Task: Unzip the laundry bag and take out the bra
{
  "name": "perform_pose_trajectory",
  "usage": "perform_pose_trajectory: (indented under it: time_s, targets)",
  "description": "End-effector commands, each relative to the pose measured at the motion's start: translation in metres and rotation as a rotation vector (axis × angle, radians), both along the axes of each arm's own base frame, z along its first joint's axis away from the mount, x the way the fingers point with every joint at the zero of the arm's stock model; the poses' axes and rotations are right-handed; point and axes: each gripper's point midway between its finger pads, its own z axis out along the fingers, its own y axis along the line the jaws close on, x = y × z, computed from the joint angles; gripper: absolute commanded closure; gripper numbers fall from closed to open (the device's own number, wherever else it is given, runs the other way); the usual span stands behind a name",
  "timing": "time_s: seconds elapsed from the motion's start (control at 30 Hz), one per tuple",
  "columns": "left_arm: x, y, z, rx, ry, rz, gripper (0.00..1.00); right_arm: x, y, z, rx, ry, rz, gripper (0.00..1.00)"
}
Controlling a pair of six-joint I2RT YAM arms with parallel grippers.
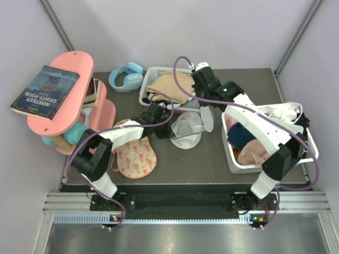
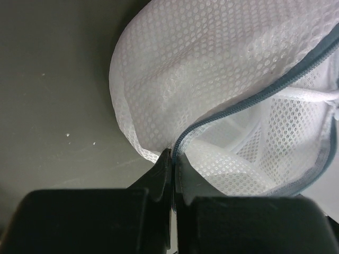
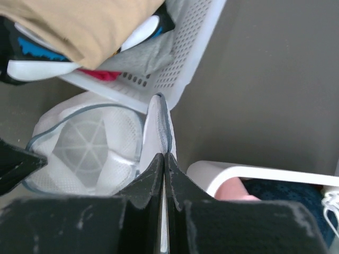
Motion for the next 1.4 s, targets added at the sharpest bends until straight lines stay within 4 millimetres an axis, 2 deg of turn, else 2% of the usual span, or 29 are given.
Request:
perform_pose_trajectory:
  time_s: [0.0, 0.17, 0.23, 0.27, 0.33, 0.37, 0.43, 0.47, 0.63, 0.67, 0.7, 0.73, 0.8, 0.93, 1.07, 1.1, 1.17, 1.2, 1.37]
  targets:
    - [0.005, -0.007, -0.001, -0.018, -0.037, -0.024, 1.0, -0.001, 0.037, -0.015, 0.028, -0.014, 0.051, 1.0]
    - [0.004, -0.009, -0.006, -0.03, -0.032, -0.03, 1.0, -0.011, 0.085, -0.051, 0.151, 0.104, 0.154, 1.0]
    - [0.003, -0.009, -0.01, -0.029, -0.027, -0.03, 1.0, -0.015, 0.107, -0.057, 0.234, 0.142, 0.203, 1.0]
    - [0.004, -0.01, -0.011, -0.036, -0.03, -0.03, 1.0, -0.018, 0.112, -0.069, 0.245, 0.173, 0.217, 1.0]
    - [0.003, -0.011, -0.017, -0.038, -0.027, -0.036, 1.0, -0.024, 0.128, -0.077, 0.306, 0.22, 0.262, 1.0]
    - [0.004, -0.012, -0.018, -0.039, -0.029, -0.043, 1.0, -0.027, 0.131, -0.09, 0.309, 0.253, 0.271, 1.0]
    - [0.005, -0.014, -0.018, -0.047, -0.03, -0.048, 1.0, -0.032, 0.143, -0.098, 0.355, 0.282, 0.302, 1.0]
    - [0.004, -0.013, -0.018, -0.047, -0.029, -0.045, 1.0, -0.035, 0.143, -0.109, 0.355, 0.309, 0.303, 1.0]
    - [0.004, -0.009, -0.01, -0.042, -0.044, -0.026, 0.98, -0.043, 0.156, -0.128, 0.413, 0.367, 0.328, 1.0]
    - [0.003, -0.008, -0.008, -0.042, -0.044, -0.026, 0.9, -0.041, 0.16, -0.128, 0.428, 0.356, 0.333, 1.0]
    - [0.001, -0.007, -0.007, -0.04, -0.04, -0.024, 0.71, -0.042, 0.161, -0.129, 0.438, 0.36, 0.332, 1.0]
    - [-0.001, -0.004, -0.004, -0.03, -0.039, -0.017, 0.59, -0.041, 0.161, -0.133, 0.435, 0.364, 0.326, 1.0]
    - [-0.006, 0.002, 0.002, -0.024, -0.042, -0.005, 0.4, -0.039, 0.162, -0.136, 0.438, 0.359, 0.319, 1.0]
    - [-0.017, 0.018, 0.006, 0.002, -0.057, 0.029, 0.18, -0.039, 0.163, -0.141, 0.451, 0.366, 0.308, 1.0]
    - [-0.026, 0.029, 0.023, 0.004, -0.09, 0.048, 0.08, -0.038, 0.164, -0.148, 0.458, 0.367, 0.295, 1.0]
    - [-0.028, 0.031, 0.035, -0.012, -0.116, 0.054, 0.07, -0.038, 0.164, -0.15, 0.457, 0.368, 0.292, 1.0]
    - [-0.036, 0.042, 0.035, 0.012, -0.112, 0.075, 0.04, -0.038, 0.164, -0.156, 0.457, 0.373, 0.287, 1.0]
    - [-0.038, 0.046, 0.044, 0.006, -0.135, 0.084, 0.04, -0.038, 0.165, -0.157, 0.461, 0.376, 0.289, 1.0]
    - [-0.054, 0.07, 0.055, 0.042, -0.157, 0.14, 0.02, -0.04, 0.164, -0.172, 0.455, 0.386, 0.296, 1.0]
